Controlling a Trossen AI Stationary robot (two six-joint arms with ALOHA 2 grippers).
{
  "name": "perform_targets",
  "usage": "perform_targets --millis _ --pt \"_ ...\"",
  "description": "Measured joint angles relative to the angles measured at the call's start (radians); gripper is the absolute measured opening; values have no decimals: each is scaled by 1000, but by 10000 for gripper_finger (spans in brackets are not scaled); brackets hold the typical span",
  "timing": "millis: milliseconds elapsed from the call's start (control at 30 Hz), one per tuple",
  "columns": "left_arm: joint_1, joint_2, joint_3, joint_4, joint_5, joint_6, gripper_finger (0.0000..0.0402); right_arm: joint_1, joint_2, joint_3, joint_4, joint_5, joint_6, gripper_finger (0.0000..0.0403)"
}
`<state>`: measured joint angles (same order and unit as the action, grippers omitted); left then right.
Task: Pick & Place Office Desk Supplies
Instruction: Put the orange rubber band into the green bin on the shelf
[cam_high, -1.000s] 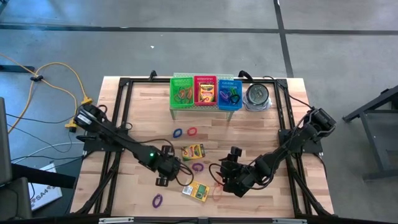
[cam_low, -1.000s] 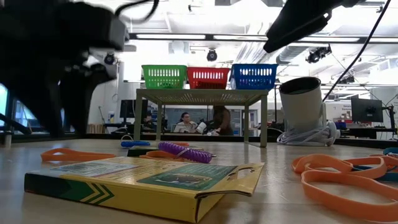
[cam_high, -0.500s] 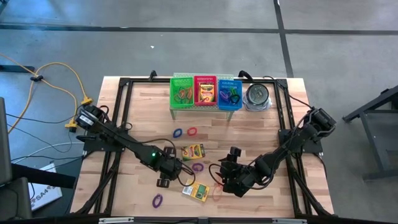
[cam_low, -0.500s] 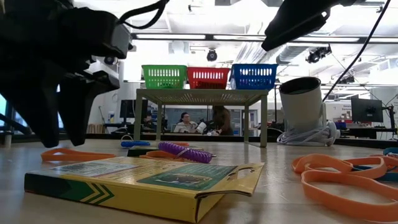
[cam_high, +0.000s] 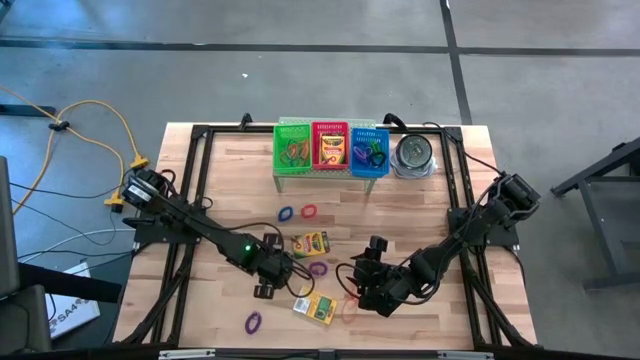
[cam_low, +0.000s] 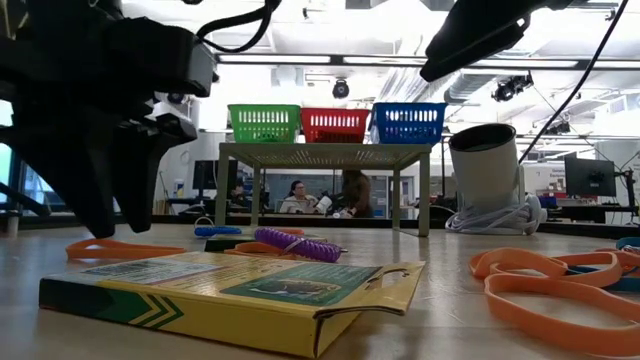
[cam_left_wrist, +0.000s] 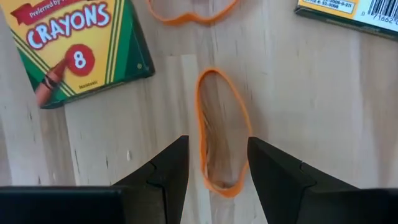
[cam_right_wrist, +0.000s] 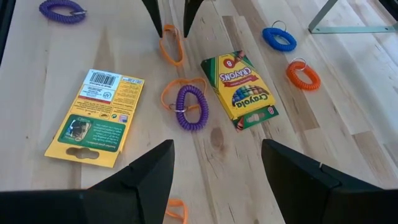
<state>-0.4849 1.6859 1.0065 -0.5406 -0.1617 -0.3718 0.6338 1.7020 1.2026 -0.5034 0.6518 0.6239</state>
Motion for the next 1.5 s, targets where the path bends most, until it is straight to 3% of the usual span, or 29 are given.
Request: perform_targets --millis 600,733,1100,1500 --pt "80 -3 -82 12 44 -104 152 0 0 0 3 0 -5 231" --pt "63 -2 -84 35 26 -70 126 0 0 0 11 0 -22 231" --pt "51 -1 -85 42 2 -47 9 0 0 0 14 0 -23 231" --pt "53 -49 -70 29 -16 -44 2 0 0 0 14 0 -26 231"
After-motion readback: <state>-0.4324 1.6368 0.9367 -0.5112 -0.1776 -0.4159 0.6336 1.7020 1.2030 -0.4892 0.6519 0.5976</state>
